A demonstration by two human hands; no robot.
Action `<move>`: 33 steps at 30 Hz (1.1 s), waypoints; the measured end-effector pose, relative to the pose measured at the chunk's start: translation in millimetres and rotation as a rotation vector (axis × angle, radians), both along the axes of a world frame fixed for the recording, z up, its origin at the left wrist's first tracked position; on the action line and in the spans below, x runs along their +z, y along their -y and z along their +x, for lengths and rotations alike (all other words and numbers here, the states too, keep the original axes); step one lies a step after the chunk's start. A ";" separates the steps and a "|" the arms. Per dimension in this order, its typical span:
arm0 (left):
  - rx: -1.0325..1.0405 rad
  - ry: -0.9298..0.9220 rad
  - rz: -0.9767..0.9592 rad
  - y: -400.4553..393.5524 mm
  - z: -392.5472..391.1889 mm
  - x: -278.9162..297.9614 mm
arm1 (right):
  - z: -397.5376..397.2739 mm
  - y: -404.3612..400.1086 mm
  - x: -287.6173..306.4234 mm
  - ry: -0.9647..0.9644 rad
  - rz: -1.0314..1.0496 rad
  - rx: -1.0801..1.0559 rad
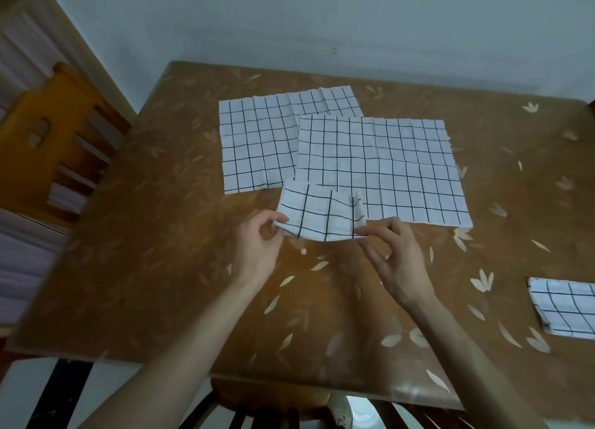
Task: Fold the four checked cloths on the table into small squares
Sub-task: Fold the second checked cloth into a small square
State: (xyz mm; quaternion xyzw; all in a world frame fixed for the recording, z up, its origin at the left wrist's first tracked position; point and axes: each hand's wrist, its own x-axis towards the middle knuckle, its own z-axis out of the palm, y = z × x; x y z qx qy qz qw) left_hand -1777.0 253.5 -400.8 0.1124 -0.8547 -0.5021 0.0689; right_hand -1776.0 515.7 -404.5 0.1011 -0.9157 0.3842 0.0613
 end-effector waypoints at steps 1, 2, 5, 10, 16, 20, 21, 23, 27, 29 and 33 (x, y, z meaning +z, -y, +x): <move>0.004 -0.004 -0.024 -2.0 5.6 -3.7 | 5.1 -0.4 -5.3 0.011 0.006 -0.006; 0.005 0.018 -0.035 -3.9 12.5 -9.5 | 11.0 -0.2 -11.9 0.041 -0.013 -0.016; 0.021 0.154 0.049 -8.4 36.4 -37.1 | 31.6 1.7 -35.5 0.187 -0.140 -0.062; 0.106 0.316 0.110 -10.5 71.4 -78.4 | 51.6 2.0 -78.9 0.373 -0.164 -0.102; 0.117 0.380 0.096 -7.4 75.1 -85.8 | 53.9 8.5 -87.5 0.462 -0.268 -0.247; 0.105 0.433 0.002 -6.6 74.7 -87.0 | 46.4 15.3 -89.3 0.420 -0.164 -0.277; 0.103 0.439 -0.027 -6.9 75.9 -87.2 | 44.1 17.3 -89.5 0.407 -0.148 -0.273; 0.093 0.427 -0.077 -8.3 78.2 -87.9 | 38.5 23.0 -89.1 0.406 -0.133 -0.258; 0.081 0.399 -0.164 -13.1 79.1 -87.6 | 27.8 31.5 -97.4 0.401 -0.062 -0.231; 0.105 0.410 -0.189 -14.1 78.2 -85.8 | 25.2 32.7 -102.8 0.344 0.044 -0.201; 0.097 0.461 -0.234 -12.9 77.7 -81.6 | 22.5 35.3 -111.3 0.162 0.260 -0.126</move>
